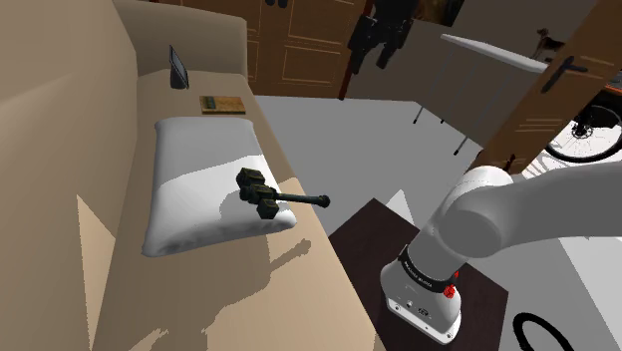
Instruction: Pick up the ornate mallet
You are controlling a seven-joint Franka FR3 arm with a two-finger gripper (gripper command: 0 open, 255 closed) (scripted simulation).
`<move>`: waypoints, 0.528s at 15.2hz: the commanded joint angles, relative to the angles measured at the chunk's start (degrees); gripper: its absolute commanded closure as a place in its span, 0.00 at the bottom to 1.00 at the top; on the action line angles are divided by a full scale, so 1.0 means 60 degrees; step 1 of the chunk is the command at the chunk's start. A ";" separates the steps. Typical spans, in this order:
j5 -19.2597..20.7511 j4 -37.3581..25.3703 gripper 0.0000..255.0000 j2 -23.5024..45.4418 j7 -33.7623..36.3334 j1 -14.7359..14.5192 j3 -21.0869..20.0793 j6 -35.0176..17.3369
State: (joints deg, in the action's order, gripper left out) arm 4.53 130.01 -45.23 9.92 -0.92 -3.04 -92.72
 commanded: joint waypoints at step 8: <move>-0.0164 0.2626 0.00 -0.0555 -0.2452 -0.1356 0.0575 -0.2975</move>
State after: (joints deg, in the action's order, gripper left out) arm 3.61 143.47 -47.72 -2.25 -7.88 -0.31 -108.14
